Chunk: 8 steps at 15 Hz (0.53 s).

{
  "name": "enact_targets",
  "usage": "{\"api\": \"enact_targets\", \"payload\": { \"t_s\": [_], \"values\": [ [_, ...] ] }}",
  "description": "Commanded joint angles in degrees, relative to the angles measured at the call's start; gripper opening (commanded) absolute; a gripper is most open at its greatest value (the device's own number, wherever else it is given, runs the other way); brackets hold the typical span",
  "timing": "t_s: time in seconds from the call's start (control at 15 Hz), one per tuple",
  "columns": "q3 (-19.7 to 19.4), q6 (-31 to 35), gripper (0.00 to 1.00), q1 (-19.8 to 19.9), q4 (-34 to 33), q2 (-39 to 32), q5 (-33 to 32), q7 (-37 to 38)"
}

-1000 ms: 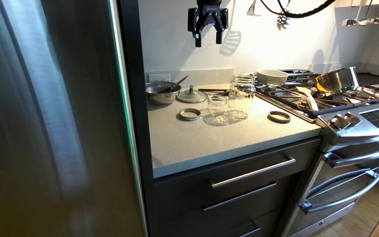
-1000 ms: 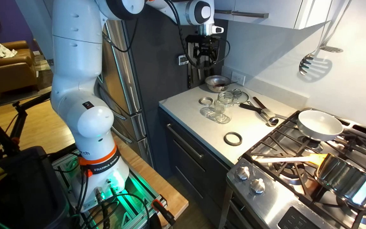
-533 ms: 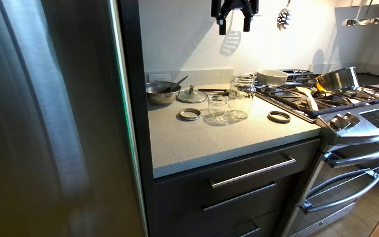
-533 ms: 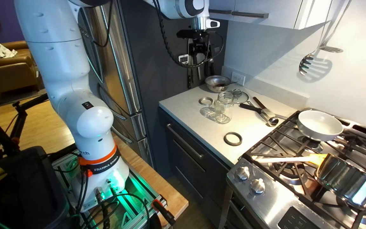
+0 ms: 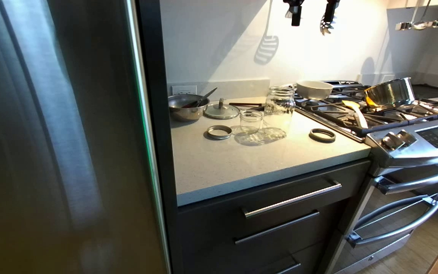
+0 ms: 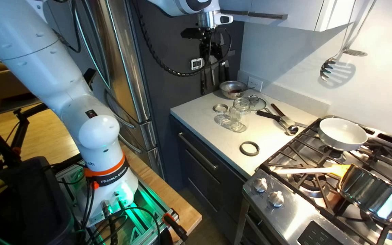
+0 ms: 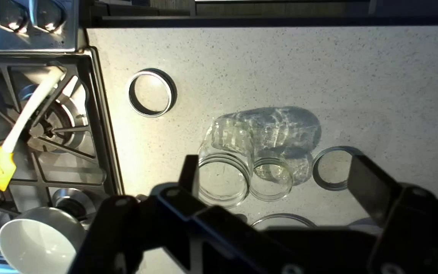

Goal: Remove the lids from the big and small jug

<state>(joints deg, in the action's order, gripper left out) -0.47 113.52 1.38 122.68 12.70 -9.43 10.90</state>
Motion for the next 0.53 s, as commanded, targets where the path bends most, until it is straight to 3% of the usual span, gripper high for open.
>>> {"api": "enact_targets", "payload": {
  "t_s": [0.0,0.07,0.47],
  "values": [
    [-0.1,2.9,1.0,1.3,6.0,5.2,-0.8,0.9],
    [0.3,0.4,1.0,1.0,1.9,2.1,0.1,-0.1],
    [0.4,0.5,1.0,1.1,1.8,2.2,0.1,-0.1]
  ]
}}
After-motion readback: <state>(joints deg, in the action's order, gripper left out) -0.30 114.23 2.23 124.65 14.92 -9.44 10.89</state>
